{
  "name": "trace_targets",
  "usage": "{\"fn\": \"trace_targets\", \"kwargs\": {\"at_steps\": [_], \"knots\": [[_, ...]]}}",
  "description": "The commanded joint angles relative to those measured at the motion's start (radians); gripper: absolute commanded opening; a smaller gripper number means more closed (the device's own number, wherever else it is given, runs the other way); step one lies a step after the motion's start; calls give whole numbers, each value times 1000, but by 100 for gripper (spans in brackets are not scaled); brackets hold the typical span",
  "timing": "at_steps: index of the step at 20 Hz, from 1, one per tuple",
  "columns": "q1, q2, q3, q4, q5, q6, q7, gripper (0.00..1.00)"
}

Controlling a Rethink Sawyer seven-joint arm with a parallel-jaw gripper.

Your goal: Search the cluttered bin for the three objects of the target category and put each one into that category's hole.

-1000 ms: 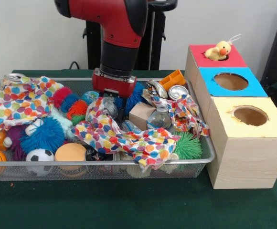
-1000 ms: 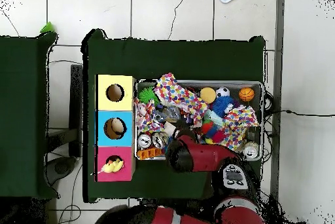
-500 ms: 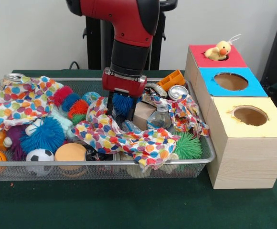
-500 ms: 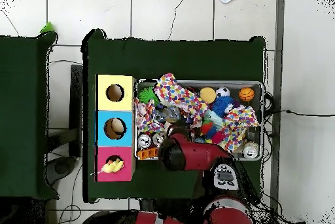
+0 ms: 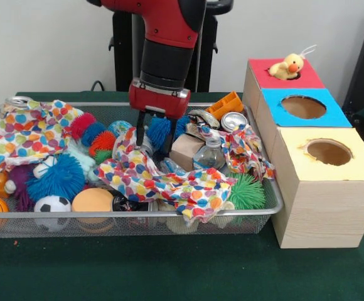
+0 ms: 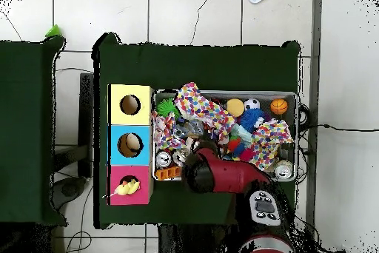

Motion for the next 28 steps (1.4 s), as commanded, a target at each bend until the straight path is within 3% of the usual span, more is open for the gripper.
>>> {"fn": "trace_targets", "kwargs": {"at_steps": [1,10,20,28], "knots": [[-71,-59,134,-45,58,200,71,100],[-60,-1,144,-118,66,190,97,100],[-12,88,106,-194,83,139,113,100],[-12,146,91,-251,28,104,68,100]]}}
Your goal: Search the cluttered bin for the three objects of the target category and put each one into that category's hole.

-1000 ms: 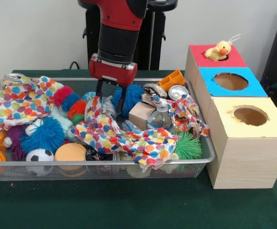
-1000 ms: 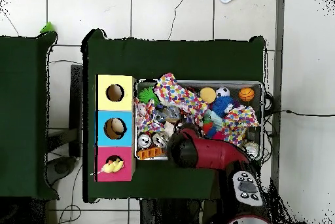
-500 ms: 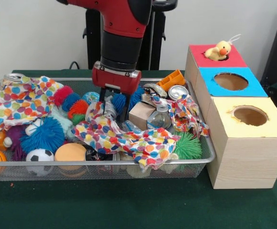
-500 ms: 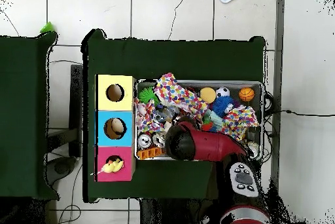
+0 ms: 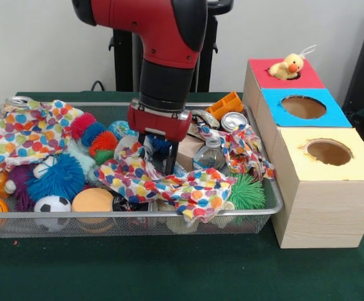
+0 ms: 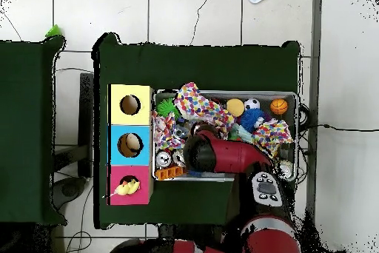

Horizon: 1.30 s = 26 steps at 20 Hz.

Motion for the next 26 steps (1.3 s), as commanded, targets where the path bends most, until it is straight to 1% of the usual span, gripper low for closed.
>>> {"fn": "trace_targets", "kwargs": {"at_steps": [1,7,11,15,16,19,22,26], "knots": [[-4,84,49,-111,-13,7,63,100],[-11,103,39,-142,-58,10,18,100],[-22,152,25,-183,-80,-13,13,100],[-21,176,5,-221,-132,-30,-11,100],[-31,176,12,-221,-137,-27,12,0],[-51,171,30,-216,-158,-35,0,0],[-72,151,48,-208,-187,-7,-19,0],[-106,138,67,-190,-228,-5,-32,0]]}}
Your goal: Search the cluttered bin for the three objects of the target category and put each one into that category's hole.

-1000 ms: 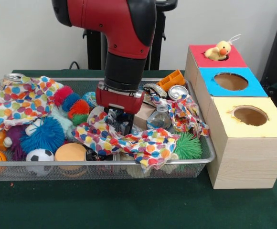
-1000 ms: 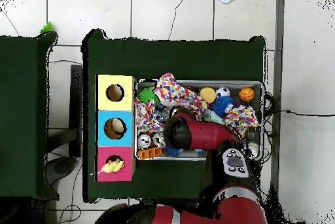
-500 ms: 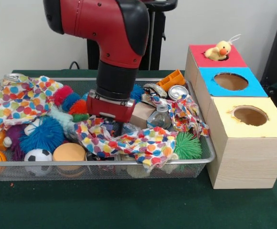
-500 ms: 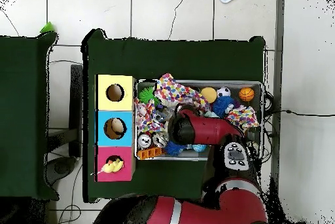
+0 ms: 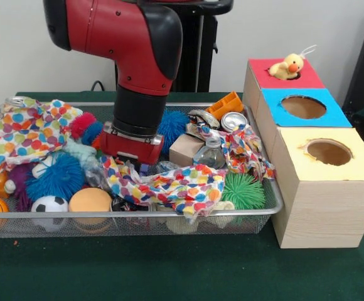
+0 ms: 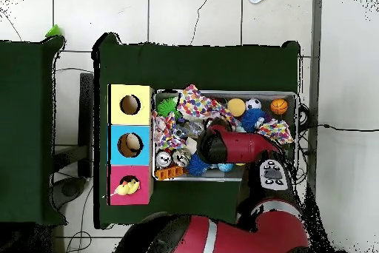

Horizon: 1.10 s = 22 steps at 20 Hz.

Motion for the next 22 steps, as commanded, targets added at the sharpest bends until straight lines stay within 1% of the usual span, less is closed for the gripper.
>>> {"fn": "trace_targets", "kwargs": {"at_steps": [1,3,5,8,12,17,22], "knots": [[-78,26,93,-31,-109,-8,-33,0],[-95,1,103,2,-127,3,-38,0],[-106,-39,105,47,-138,24,-40,0],[-129,-115,115,137,-161,43,-34,0],[-161,-186,133,214,-186,65,-40,0],[-179,-226,135,260,-211,67,-35,0],[-166,-234,104,290,-223,34,14,0]]}}
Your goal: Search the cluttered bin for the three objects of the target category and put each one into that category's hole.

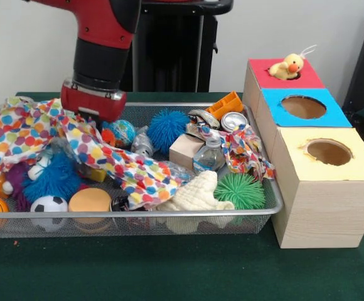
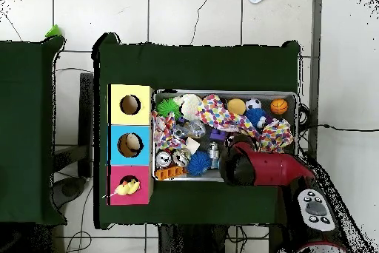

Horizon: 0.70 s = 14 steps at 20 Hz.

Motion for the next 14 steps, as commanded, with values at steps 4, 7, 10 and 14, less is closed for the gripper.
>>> {"fn": "trace_targets", "kwargs": {"at_steps": [4,7,10,14], "knots": [[20,-52,16,147,-53,31,57,0],[37,-46,-2,153,-47,21,75,0],[48,-41,-15,155,-51,10,77,0],[51,-68,-28,176,-62,25,57,0]]}}
